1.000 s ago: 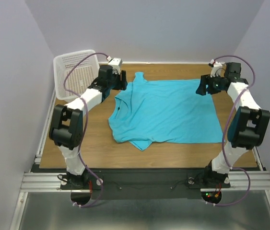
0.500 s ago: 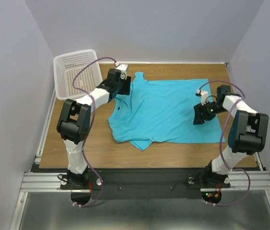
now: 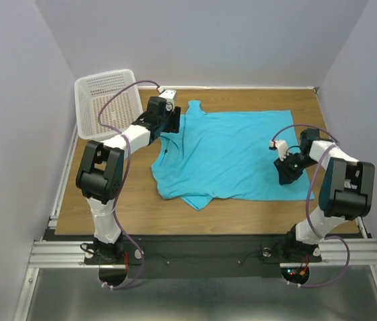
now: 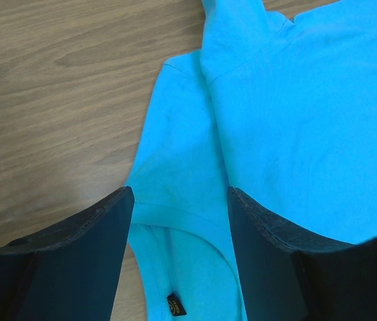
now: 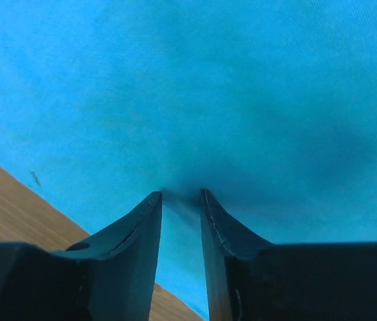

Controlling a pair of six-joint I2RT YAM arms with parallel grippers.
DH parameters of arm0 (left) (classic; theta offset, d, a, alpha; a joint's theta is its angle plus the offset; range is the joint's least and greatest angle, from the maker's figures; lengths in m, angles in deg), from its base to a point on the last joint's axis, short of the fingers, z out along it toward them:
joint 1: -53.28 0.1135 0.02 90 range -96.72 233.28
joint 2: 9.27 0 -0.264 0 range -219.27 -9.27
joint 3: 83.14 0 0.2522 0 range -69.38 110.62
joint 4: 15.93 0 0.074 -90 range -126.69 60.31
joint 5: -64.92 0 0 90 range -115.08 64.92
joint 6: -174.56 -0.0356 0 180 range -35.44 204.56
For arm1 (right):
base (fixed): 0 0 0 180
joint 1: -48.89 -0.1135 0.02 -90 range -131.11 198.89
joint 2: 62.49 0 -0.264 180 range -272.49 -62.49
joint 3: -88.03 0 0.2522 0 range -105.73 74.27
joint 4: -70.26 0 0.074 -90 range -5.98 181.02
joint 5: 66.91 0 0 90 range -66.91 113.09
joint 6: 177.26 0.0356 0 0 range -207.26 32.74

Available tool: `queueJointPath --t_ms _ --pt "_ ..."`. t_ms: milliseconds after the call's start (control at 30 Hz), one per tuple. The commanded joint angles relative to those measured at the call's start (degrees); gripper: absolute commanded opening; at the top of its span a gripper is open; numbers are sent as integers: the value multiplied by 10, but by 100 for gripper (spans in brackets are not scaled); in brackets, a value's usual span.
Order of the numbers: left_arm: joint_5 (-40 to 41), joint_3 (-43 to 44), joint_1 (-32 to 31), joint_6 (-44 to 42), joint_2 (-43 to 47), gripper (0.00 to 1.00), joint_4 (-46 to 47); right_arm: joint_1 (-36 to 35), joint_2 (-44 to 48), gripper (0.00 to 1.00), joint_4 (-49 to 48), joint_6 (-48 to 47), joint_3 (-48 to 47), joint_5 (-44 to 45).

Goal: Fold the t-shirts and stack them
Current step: Flatten the tshirt out

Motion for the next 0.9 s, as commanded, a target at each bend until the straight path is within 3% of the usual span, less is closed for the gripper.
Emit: queueJointPath --t_ms 0,133,233,433,533,600,667,867 --pt "-5 -20 0 -1 46 70 25 2 28 23 -9 -39 51 80" --pt "-8 -28 0 -2 47 70 32 2 52 9 -18 -65 90 129" --pt "-15 -12 -1 0 38 70 30 2 71 4 -23 -90 126 178" --pt "-39 50 -1 4 -4 70 21 51 101 2 -35 -121 150 231" --pt "-65 96 0 6 -46 70 15 93 117 33 -26 -85 95 162" --pt "-85 133 0 11 -78 70 19 98 128 44 -11 -52 49 120" --pt "-95 157 -1 22 -101 70 24 98 135 50 -10 -20 18 56" --pt "-155 251 -5 49 -187 69 12 98 90 53 -19 116 -83 -91"
